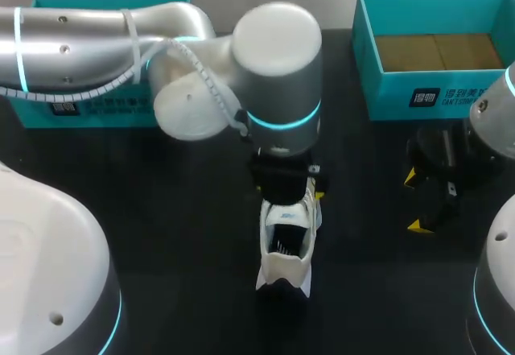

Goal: Take the shoe out of the shoebox, open the shoe tongue, remove and reinsert the insole, then place the shoe into the shoebox

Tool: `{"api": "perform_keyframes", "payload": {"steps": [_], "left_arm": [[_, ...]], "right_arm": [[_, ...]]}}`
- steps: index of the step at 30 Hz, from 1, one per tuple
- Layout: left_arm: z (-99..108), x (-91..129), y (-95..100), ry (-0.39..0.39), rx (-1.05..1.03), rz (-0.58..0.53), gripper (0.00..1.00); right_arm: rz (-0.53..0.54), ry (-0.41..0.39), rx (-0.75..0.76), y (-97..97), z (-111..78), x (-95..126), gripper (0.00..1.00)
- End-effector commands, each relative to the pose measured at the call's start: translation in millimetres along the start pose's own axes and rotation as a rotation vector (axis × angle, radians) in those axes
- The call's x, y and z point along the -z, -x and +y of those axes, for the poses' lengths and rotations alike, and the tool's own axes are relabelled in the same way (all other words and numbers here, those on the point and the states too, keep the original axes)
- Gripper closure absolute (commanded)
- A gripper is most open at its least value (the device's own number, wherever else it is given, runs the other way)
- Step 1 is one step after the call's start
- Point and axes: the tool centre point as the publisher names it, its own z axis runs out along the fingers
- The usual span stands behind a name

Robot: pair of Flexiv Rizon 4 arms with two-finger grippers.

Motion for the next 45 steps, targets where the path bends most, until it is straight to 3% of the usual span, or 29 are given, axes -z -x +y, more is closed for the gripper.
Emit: {"api": "perform_keyframes", "payload": {"steps": [1, 3, 4, 6, 8, 21, 30, 38, 42, 45], "left_arm": [[20, 17, -6.2, -0.023, -0.002, -0.011, 0.00], [26, 26, -6.4, -0.041, -0.017, -0.030, 0.00], [29, 30, -6.2, -0.042, -0.016, -0.031, 0.14], [34, 37, -6.3, -0.053, -0.024, -0.047, 0.56], [37, 42, -6.4, -0.050, -0.023, -0.043, 0.64], [29, 49, -4.4, -0.120, -0.040, -0.034, 0.64], [-7, 22, 1.5, -0.189, -0.078, -0.012, 0.60], [-32, -7, -1.2, -0.235, -0.060, -0.040, 0.66], [-36, -9, -4.6, -0.241, -0.055, -0.035, 0.65], [-33, 2, -5.5, -0.233, -0.049, -0.034, 0.63]], "right_arm": [[-0.003, -0.003, -0.001, -1.0, 0.1, -1, 0.00], [-0.003, -0.003, -0.001, -1.0, 0.1, -1, 0.00], [-0.003, -0.003, -0.001, -1.0, 0.1, -1, 0.00], [-0.003, -0.003, -0.001, -1.0, 0.1, -1, 0.00], [-0.003, -0.003, -0.001, -1.0, 0.1, -1, 0.00], [-0.003, -0.003, -0.001, -1.0, 0.1, -1, 0.00], [-0.003, -0.003, -0.001, -1.0, 0.1, -1, 0.00], [-0.003, -0.003, -0.001, -1.0, 0.1, -1, 0.00], [-0.003, -0.003, -0.001, -1.0, 0.1, -1, 0.00], [-0.003, -0.003, -0.001, -1.0, 0.1, -1, 0.00]]}}
